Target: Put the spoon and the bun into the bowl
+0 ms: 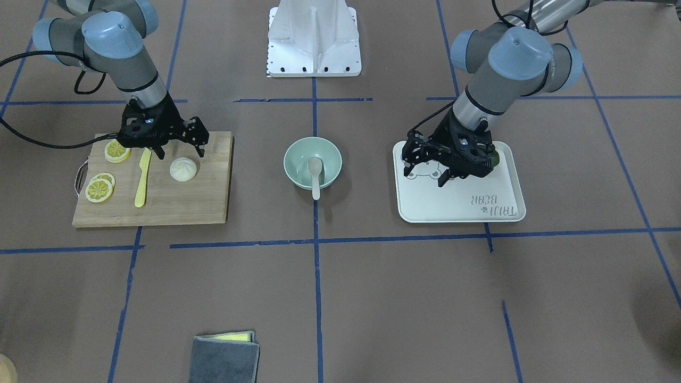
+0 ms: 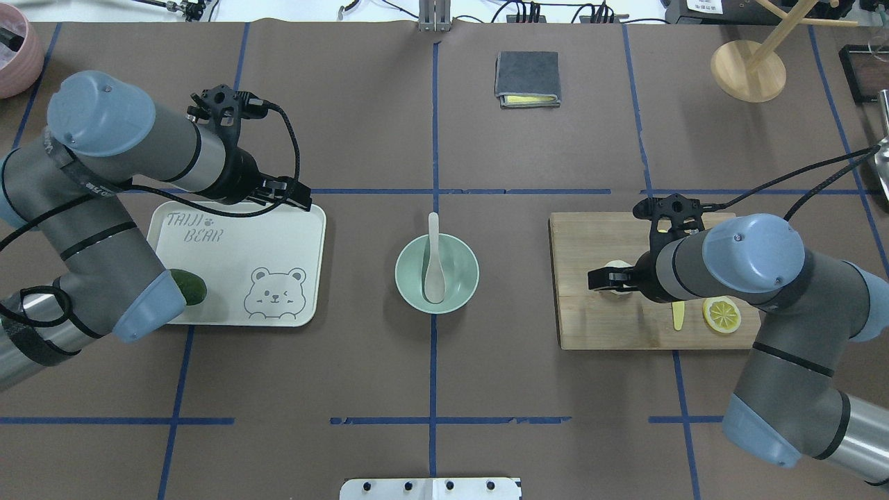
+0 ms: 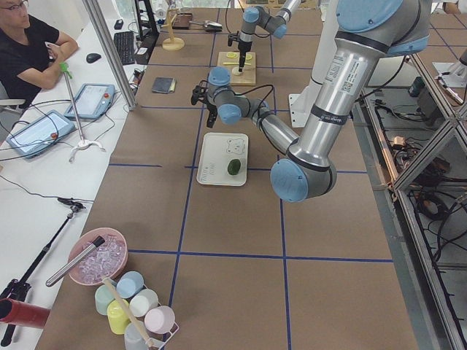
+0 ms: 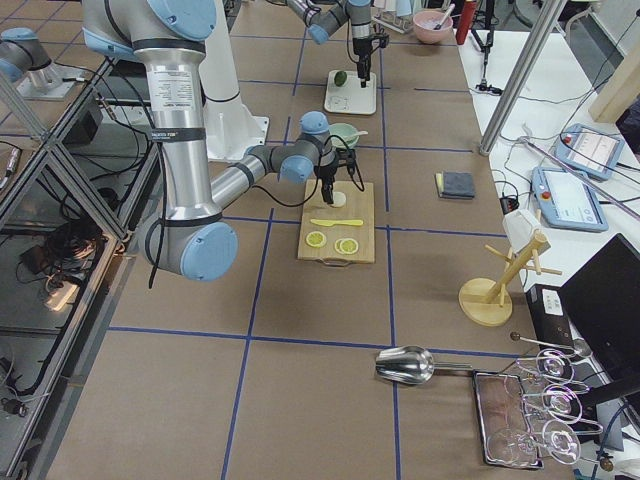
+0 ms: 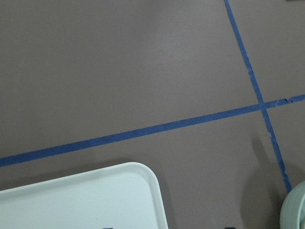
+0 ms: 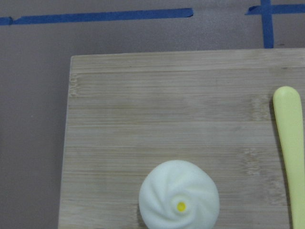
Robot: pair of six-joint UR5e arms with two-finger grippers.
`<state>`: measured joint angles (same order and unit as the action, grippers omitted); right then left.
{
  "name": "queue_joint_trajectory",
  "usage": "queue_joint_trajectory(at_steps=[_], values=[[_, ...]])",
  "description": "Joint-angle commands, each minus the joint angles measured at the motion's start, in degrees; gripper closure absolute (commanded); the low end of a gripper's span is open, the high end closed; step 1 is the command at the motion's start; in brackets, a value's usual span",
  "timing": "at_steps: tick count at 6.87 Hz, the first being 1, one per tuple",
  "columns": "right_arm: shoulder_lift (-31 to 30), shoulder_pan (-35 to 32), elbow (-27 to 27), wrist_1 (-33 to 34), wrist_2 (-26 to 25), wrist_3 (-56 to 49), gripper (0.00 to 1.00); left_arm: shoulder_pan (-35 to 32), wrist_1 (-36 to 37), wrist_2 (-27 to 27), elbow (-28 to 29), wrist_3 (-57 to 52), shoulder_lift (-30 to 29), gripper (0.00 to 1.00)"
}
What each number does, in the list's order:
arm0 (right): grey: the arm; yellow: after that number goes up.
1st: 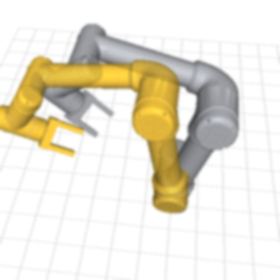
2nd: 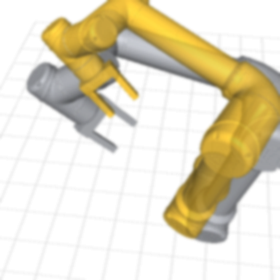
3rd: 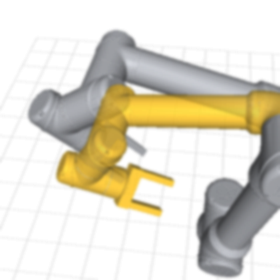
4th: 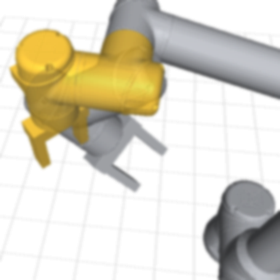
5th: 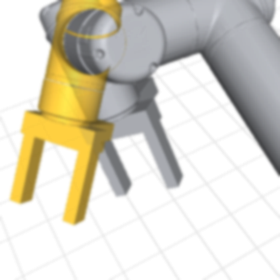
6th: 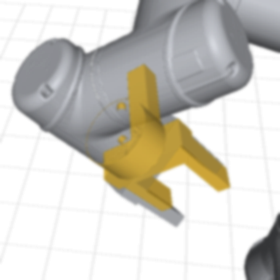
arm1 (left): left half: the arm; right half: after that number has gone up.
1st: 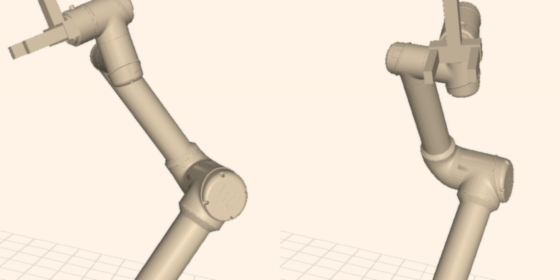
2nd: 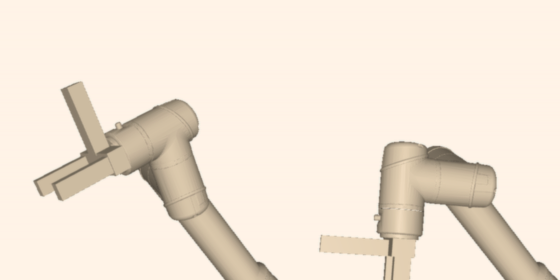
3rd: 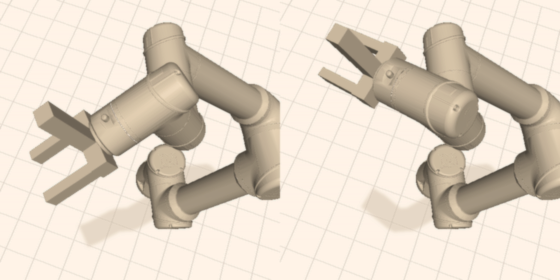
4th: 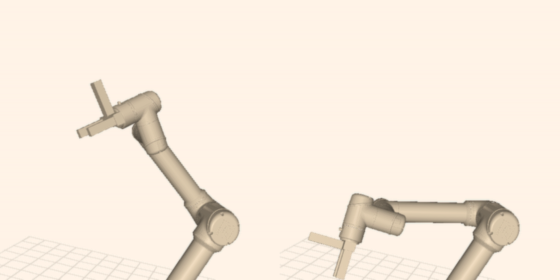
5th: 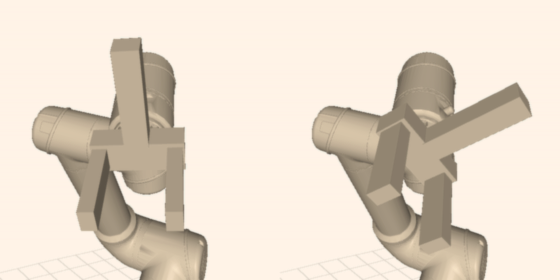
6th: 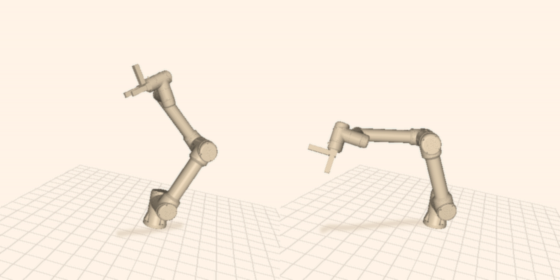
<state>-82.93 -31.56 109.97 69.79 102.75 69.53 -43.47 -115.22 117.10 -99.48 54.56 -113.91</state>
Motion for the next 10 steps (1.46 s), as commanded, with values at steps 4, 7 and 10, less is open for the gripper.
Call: queue_joint_trajectory(at_steps=[4, 7, 10], values=[[0.4, 0.6, -0.6, 0.2, -3.2, -0.2, 0.22, 0.0, 0.0, 0.0, 0.1, 0.1, 0.0, 0.17], [0.6, 1.1, -0.9, 0.3, -5.4, -0.5, 0.29, 0.0, 0.0, 0.0, 0.1, 0.1, 0.0, 0.17], [0.6, 1.1, -0.8, 0.3, -5.4, -0.5, 1.0, 0.0, 0.0, -0.1, 0.2, 0.3, 0.0, 0.17]])
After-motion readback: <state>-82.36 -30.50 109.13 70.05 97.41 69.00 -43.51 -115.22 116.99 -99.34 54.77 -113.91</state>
